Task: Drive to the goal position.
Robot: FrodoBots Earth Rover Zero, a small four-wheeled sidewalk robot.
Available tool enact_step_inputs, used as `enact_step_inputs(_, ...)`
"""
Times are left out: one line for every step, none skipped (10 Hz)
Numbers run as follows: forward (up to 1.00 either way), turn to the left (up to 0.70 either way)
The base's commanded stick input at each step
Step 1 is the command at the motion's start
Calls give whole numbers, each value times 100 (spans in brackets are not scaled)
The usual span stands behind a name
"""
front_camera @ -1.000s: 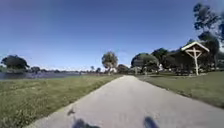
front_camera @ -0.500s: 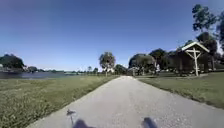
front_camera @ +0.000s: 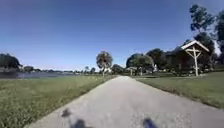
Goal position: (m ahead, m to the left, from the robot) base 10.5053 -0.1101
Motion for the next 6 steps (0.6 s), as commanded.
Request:
enact_step_inputs(85, 0)
enact_step_inputs(85, 0)
enact_step_inputs(85, 0)
enact_step_inputs(85, 0)
enact_step_inputs(85, 17)
enact_step_inputs(85, 34)
